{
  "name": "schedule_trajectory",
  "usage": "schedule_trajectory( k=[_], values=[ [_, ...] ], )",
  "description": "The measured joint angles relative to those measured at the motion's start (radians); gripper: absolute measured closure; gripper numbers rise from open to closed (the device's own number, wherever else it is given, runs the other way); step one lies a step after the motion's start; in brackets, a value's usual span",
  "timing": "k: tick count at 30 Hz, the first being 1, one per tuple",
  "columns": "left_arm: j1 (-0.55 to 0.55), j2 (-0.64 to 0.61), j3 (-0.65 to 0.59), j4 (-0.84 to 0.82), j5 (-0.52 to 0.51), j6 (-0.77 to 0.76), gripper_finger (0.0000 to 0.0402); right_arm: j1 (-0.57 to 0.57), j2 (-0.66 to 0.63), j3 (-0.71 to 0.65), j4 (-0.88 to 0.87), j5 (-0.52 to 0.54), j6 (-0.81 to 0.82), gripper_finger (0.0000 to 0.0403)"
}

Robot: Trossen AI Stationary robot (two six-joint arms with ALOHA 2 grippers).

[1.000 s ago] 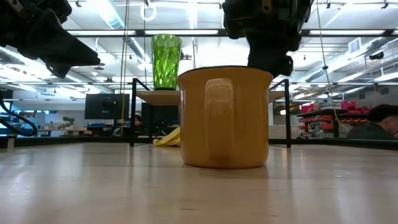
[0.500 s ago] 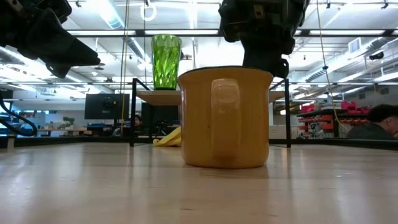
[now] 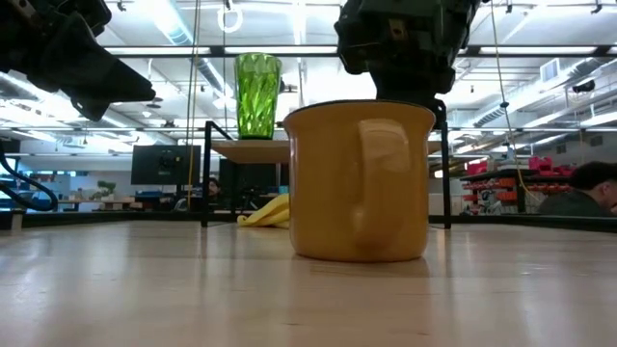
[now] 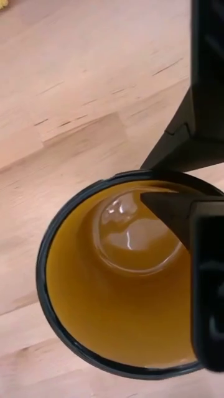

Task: Stack small to large cups/mugs on shelf
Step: Put the yellow mug on the shelf

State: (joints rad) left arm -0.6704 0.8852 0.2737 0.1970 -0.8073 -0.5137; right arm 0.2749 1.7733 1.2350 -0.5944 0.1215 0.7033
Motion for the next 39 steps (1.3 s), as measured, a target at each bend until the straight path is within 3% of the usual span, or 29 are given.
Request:
schedule_trajectory(
  k=[11, 19, 30, 39],
  values=[
    [0.000, 0.000, 0.000, -0.001, 0.000, 0.000, 0.0318, 0.000, -0.002, 0.001, 0.001, -0.007, 0.004, 0.0377],
    [0.000, 0.000, 0.000, 0.000, 0.000, 0.000, 0.0326, -0.004, -0.004, 0.001, 0.005, -0.008, -0.041, 0.0379],
    [0.000, 0.000, 0.000, 0.000, 0.000, 0.000, 0.0322, -0.056, -0.004, 0.001, 0.002, -0.108, -0.109, 0.0384],
    [0.000, 0.000, 0.000, -0.001, 0.000, 0.000, 0.0329, -0.072, -0.003, 0.001, 0.006, -0.129, -0.139, 0.0385]
  ],
)
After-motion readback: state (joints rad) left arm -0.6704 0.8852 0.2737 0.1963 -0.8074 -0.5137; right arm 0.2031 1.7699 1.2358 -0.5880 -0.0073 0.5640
